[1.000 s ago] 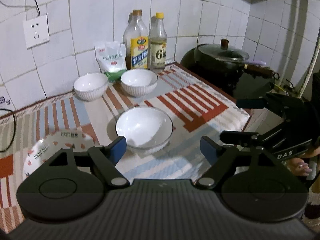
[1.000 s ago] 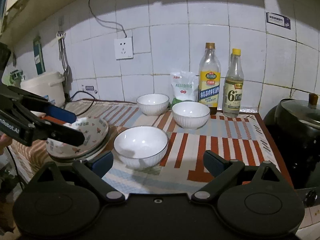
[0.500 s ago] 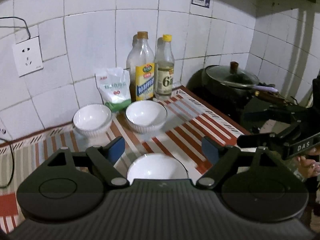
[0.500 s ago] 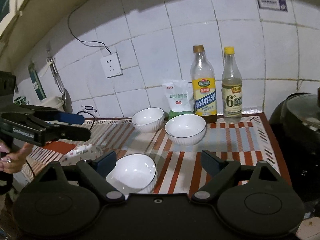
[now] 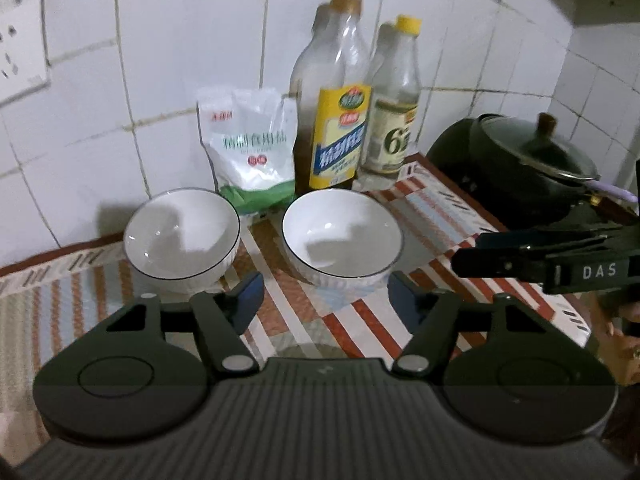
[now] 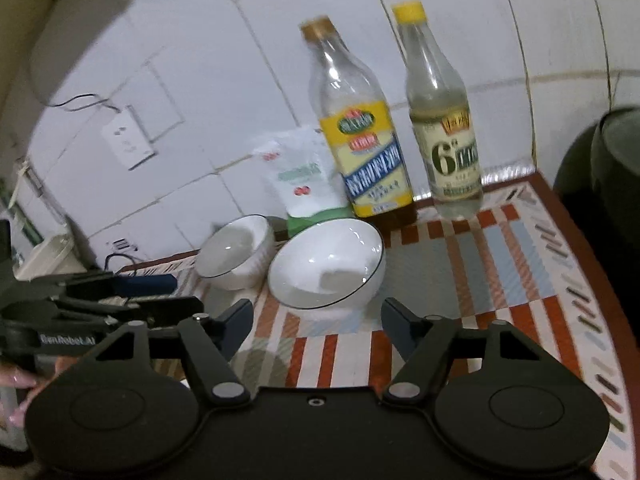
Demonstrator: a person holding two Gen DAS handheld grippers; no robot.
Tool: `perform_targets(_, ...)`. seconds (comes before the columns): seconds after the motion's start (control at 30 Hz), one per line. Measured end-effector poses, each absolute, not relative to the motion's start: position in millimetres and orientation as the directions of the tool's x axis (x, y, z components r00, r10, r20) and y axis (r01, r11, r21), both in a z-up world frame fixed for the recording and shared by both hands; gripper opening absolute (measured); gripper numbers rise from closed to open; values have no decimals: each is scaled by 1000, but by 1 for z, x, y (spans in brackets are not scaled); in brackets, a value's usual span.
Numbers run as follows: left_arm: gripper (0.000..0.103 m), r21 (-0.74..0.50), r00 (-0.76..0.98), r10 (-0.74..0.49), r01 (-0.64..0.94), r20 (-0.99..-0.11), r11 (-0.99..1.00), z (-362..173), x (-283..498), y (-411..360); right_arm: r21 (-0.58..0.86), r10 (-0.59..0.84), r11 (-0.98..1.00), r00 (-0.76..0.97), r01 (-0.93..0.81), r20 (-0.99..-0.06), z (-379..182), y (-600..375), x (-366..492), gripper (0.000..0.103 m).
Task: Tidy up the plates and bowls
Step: 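Grip a second white bowl rim with the right tool and lift it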
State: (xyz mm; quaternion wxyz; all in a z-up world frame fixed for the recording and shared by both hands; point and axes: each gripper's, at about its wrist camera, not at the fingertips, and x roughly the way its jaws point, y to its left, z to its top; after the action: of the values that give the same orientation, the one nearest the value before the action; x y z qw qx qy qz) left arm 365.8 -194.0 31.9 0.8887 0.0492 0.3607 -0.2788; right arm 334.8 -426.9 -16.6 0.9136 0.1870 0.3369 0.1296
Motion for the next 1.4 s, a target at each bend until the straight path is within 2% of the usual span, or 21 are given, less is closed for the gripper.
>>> perform_targets(0.17,60,-137,557,-455,519,-695,844,11,399,-204,413,331,908,732,-74,-596,-33,-420,365,70)
perform_targets(0.23,59,-150,547,-456,513,-702,845,5,411,-209,420,323,906,725,-52,-608,-40,-420,377,63)
perform_targets(0.37,50,-174,522,-455,500,-721,848,-7,429,-214,419,305,908,712,-16,-633,-53,-422,397,58)
perform_targets(0.47,37,-204,500,-458,480,-735,853,-17,443,-213,416,296,909,703,-1,-646,-62,-423,407,53)
perform_targets(0.6,27,-249,465,-479,473,-745,845,-26,455,-210,426,309,905,690,-1,-654,-72,-423,417,40)
perform_targets(0.67,23,-259,460,-490,478,-740,839,-28,458,-209,413,302,911,692,-7,-655,-75,-420,421,38)
perform_targets(0.77,22,-262,457,-497,484,-738,835,-30,460,-210,385,280,923,700,-9,-657,-78,-416,425,37)
perform_targets(0.93,23,-284,451,-498,461,-741,841,-36,463,-212,323,227,946,699,6,-678,-83,-407,427,25)
perform_targets(1.07,17,-237,472,-472,474,-744,848,-33,452,-215,267,179,964,716,10,-674,-79,-398,415,23)
perform_targets(1.23,16,-269,430,-483,469,-763,841,-31,441,-209,306,187,952,729,32,-658,-68,-401,401,22)
perform_targets(1.4,16,-261,446,-497,491,-745,831,-11,417,-201,313,197,950,737,20,-646,-47,-397,380,21)
